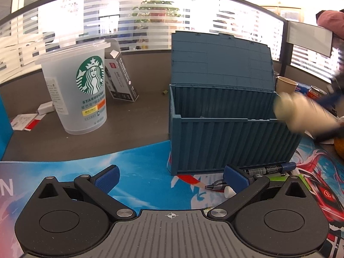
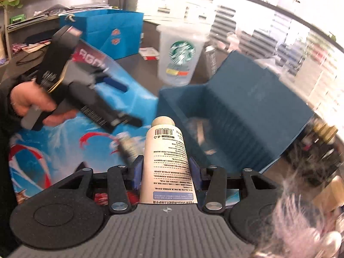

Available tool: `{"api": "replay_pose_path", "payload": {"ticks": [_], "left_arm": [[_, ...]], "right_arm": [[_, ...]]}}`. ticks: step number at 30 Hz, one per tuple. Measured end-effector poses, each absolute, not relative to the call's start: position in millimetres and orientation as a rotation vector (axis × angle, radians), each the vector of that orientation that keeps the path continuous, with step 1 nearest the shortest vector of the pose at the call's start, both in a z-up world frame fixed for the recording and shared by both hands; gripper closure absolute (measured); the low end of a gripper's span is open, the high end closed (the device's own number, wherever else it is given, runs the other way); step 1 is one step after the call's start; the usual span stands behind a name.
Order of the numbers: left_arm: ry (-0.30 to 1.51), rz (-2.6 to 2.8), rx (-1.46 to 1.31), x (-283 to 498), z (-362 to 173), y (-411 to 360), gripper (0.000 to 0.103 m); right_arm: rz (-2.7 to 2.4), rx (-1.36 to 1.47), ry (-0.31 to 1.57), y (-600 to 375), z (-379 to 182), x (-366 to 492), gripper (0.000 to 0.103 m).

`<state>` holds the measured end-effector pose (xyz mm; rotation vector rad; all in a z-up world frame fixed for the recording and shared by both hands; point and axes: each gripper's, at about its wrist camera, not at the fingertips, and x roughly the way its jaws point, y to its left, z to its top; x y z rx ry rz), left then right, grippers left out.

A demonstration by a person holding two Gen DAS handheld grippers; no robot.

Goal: Organize rigid objects
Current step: 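Lower the lotion tube into the teal box and open the right gripper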

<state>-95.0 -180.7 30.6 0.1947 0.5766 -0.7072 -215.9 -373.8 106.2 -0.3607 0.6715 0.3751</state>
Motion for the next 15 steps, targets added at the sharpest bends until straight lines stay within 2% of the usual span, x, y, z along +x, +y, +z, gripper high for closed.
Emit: {"api": "replay_pose_path", "payload": {"ticks": [6,15], "left_arm": [[0.571,-0.723,0.213,-99,30,-183,0.000],[0.590,-0.728,0.217,-96,28,-184,0.000]], "right_arm": [[0.371,-0.457,0.714,-384,123,-167,0.061],[0.422,-0.522,0.803,-383,110,-99,0.061]]}}
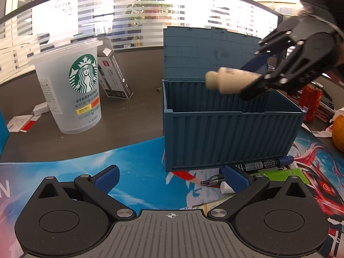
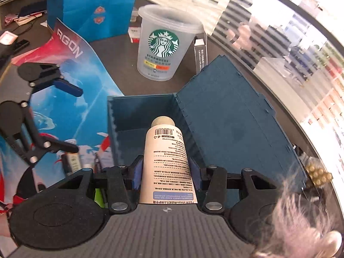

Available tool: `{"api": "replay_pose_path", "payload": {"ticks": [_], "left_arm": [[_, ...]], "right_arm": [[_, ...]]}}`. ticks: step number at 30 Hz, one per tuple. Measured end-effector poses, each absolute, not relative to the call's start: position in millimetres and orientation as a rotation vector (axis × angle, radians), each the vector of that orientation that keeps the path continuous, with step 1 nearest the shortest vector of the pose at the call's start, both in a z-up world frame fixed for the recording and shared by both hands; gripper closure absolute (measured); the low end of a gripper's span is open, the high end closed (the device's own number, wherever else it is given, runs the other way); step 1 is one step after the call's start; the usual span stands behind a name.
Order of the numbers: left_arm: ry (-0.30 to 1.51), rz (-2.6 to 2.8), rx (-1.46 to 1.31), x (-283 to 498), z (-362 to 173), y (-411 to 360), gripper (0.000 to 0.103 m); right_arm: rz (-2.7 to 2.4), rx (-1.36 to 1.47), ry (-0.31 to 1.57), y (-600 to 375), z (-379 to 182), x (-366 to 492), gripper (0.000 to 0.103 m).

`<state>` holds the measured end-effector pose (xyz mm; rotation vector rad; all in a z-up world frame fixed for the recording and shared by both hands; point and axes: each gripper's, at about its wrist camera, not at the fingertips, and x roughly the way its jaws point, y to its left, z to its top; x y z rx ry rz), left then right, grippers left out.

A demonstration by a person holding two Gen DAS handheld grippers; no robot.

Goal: Organize rigid objects
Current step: 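Lower the lotion tube into the teal box and open the right gripper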

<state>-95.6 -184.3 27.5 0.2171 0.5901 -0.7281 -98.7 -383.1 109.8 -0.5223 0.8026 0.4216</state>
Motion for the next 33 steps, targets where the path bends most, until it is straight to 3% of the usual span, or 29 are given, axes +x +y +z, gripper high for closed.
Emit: {"api": "replay_pose_path", "payload": {"ticks": [33], "left_arm": [[0.639,-0.749,0.239,-94,20,-190,0.000]], "right_arm": [[0.535,-0.468,1.044,-374,70,-27,0.061]]}}
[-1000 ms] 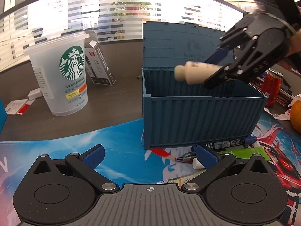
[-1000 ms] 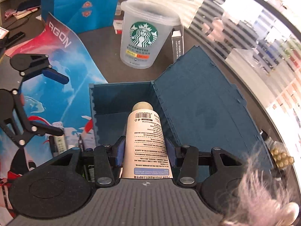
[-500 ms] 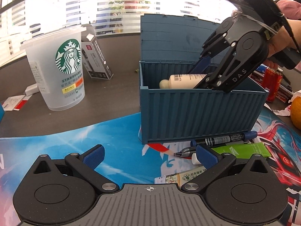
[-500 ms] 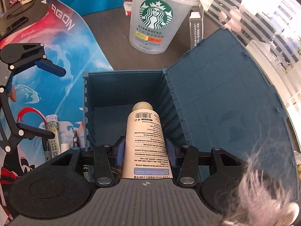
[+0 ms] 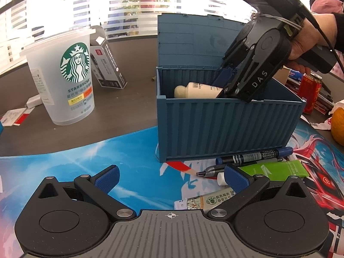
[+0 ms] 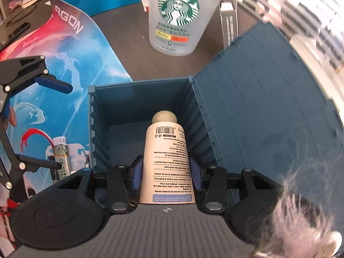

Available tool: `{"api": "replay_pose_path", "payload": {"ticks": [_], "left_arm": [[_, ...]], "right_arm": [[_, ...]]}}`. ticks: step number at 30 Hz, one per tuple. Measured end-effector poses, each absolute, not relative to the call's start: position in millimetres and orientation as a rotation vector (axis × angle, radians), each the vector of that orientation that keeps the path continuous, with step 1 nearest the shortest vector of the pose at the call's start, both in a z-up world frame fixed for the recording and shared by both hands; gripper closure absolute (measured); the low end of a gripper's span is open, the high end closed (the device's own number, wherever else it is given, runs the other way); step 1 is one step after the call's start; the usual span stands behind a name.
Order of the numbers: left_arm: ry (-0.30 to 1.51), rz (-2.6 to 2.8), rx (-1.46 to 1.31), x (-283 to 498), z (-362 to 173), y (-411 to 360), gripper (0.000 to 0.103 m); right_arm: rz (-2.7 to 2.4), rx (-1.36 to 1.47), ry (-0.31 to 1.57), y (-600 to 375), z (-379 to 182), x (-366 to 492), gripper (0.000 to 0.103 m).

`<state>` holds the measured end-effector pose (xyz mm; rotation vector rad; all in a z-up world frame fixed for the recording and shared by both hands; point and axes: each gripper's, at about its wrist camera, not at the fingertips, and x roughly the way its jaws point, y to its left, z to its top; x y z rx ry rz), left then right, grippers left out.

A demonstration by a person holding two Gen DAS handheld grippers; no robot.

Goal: Organize rigid objects
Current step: 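Lower the lotion tube into the teal box and open the right gripper, then withdraw the right tool from the box while the left tool moves toward the black marker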

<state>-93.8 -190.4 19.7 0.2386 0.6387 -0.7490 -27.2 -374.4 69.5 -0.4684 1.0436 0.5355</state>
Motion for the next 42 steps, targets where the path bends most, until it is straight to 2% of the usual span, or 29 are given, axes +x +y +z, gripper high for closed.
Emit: {"api": "replay_pose_path", "payload": {"ticks": [11,12,13,16,26,31,37,42], "left_arm": [[0.641,-0.757,0.243,-94,19,-191,0.000],[0.641,-0.758,0.242,-93,19,-190,0.000],[0.640,-0.760,0.239,-93,18,-190,0.000],[0.634,-0.773,0.224,-90,19,-188,0.000],[0.628,-0.917,0.276,-100,22,-191,0.000],[0.527,-1.111,0.446,-132,23,-201,0.000],[0.444,-1.290,0.590,-145,20,-216,0.000],[0.511,-1.419,0.610,-144,21,-224,0.004]], "right_arm": [[0.546,-0.452,1.079,-373,69,-25,0.060],[0.543,-0.456,1.068,-372,70,-27,0.055],[0.537,-0.466,1.049,-372,72,-29,0.045],[0.540,-0.437,0.951,-377,89,-43,0.025],[0.575,-0.280,0.659,-397,123,-147,0.023],[0.585,-0.200,0.558,-394,107,-208,0.009],[0.490,-0.072,0.544,-395,77,-245,0.003],[0.441,-0.020,0.504,-396,78,-265,0.000]]}}
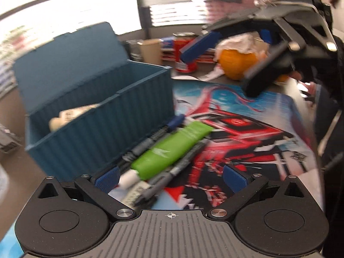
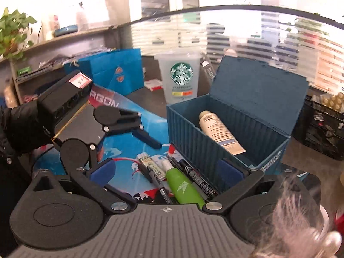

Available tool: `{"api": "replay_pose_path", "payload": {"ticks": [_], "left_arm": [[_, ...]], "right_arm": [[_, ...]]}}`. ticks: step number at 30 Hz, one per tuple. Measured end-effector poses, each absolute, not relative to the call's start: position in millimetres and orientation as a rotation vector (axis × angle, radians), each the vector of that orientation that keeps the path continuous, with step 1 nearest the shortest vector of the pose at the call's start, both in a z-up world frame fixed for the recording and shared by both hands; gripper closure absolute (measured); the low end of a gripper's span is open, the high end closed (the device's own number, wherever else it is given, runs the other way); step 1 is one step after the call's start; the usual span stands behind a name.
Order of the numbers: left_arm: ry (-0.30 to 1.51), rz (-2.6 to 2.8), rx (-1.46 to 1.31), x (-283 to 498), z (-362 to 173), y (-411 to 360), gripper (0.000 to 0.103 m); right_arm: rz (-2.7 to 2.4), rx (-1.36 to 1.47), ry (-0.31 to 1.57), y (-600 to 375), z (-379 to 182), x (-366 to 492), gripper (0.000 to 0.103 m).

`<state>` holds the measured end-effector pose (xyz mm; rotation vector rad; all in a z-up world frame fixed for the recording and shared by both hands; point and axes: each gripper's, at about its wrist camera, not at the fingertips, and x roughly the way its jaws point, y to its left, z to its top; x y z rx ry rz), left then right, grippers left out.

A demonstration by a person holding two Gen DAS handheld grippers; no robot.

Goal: Organize rigid objects
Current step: 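Withdraw the right tool from the box while the left tool moves toward the black marker, then close the left gripper on the black marker pen and lift it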

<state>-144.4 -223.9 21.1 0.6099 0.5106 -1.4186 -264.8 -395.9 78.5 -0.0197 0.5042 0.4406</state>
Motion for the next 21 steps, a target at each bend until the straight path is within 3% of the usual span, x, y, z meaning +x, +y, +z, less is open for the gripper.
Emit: {"api": "replay_pose_path", "payload": {"ticks": [3,8,10,12,14,19,21], "left_arm": [[0.535,-1.479,0.656,-149,17,-230,0.015],[0.557,-1.509,0.715,-154,6,-245,0.022],[0.569,-1.525,0.729,-153,3,-249,0.030],[0.607,-1.562,0.715,-150,3,-251,0.046],[0.617,-1.569,0.716,-147,4,-252,0.055],[0.618,-1.576,0.728,-145,5,-254,0.066],[0.608,-1.584,0.733,-146,5,-254,0.075]], "right_arm": [[0.419,0.002,0.506,-400,84,-261,0.000],[0.394,0.007,0.493,-401,90,-255,0.000],[0.386,0.017,0.478,-401,92,-254,0.000],[0.380,0.023,0.471,-401,94,-253,0.000],[0.377,0.028,0.463,-402,95,-253,0.000],[0.372,0.049,0.444,-408,96,-254,0.000],[0.368,0.054,0.439,-408,95,-254,0.000]]}}
